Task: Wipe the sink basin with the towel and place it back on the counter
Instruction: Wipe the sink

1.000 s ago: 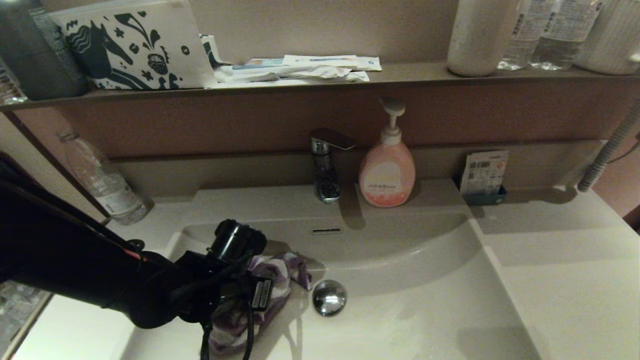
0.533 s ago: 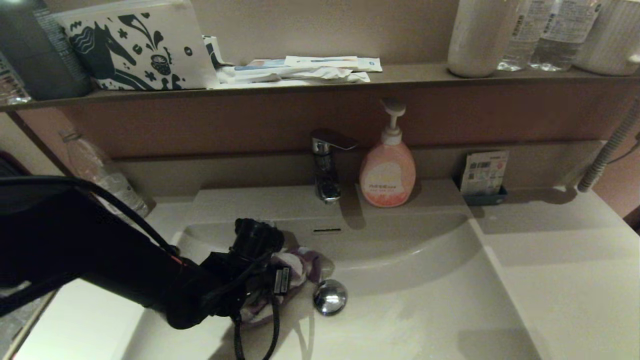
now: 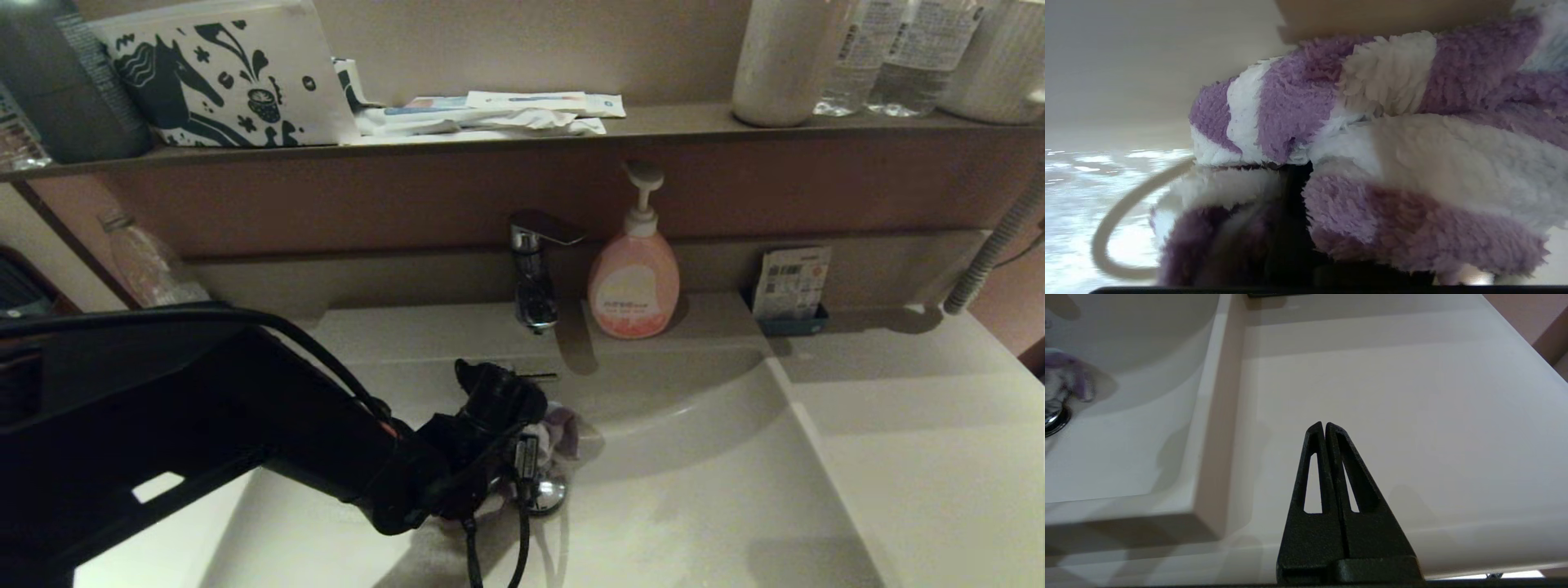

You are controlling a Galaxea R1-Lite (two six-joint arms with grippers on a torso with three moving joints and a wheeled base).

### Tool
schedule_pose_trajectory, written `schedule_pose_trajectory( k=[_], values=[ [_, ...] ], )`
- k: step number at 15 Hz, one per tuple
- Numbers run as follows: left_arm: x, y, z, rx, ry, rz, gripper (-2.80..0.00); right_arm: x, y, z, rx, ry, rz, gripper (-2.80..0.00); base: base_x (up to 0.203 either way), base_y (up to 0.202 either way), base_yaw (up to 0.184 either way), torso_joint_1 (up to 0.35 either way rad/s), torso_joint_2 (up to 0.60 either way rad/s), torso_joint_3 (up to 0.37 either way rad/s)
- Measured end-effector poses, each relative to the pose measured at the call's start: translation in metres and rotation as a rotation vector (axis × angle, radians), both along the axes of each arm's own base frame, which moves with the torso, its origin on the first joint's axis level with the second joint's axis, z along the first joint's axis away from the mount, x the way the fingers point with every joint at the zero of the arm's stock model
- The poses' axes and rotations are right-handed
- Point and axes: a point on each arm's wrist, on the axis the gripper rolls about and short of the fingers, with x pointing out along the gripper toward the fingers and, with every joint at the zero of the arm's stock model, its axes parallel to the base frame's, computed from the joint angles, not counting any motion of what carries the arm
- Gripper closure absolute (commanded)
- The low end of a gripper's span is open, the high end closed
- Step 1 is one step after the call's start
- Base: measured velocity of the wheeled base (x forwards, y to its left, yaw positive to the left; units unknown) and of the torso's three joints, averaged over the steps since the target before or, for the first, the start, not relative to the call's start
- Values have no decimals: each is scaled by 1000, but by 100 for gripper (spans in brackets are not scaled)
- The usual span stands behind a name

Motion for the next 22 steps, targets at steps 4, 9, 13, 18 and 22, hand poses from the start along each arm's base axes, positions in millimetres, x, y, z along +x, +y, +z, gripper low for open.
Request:
schedule_pose_trajectory(
  k=[4,9,13,18,22],
  values=[
    [-5,-36,11,-42,51,2,0,0,0,0,0,0,0,0,0,0,0,0,0,0],
    [-25,-76,25,-86,75,-57,0,0,0,0,0,0,0,0,0,0,0,0,0,0],
    [-41,-84,25,-103,135,-31,0,0,0,0,0,0,0,0,0,0,0,0,0,0],
    [-57,-72,21,-61,236,21,0,0,0,0,0,0,0,0,0,0,0,0,0,0],
    [-71,-50,11,-6,298,35,0,0,0,0,0,0,0,0,0,0,0,0,0,0]
  ],
)
